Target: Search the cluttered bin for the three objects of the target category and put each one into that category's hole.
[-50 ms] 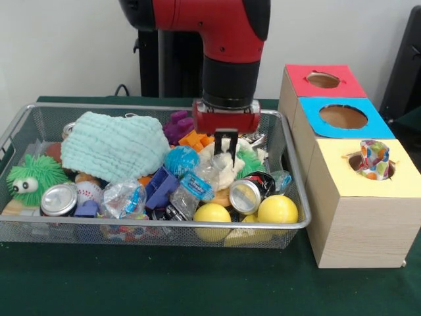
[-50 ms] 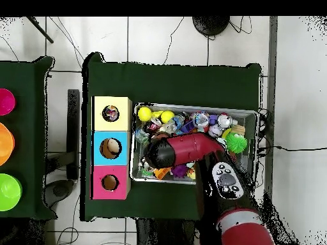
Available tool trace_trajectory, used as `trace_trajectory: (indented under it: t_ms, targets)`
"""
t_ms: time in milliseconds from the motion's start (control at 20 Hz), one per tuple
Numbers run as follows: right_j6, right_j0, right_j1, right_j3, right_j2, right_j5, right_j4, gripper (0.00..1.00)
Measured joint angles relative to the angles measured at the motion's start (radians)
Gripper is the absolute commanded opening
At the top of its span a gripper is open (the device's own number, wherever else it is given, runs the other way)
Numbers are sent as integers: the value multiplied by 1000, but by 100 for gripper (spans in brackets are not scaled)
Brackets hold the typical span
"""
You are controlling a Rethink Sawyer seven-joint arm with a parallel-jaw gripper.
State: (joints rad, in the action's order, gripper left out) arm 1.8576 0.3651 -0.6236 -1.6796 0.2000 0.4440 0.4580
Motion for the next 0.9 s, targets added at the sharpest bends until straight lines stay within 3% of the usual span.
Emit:
trace_trajectory:
  t_ms: [150, 550, 900]
  targets:
    - [0, 30, -98, -16, 0, 145, -41, 0]
    - [-1, 121, -262, 0, 21, 448, -69, 0]
    - [-15, 210, -304, 44, 70, 497, -67, 0]
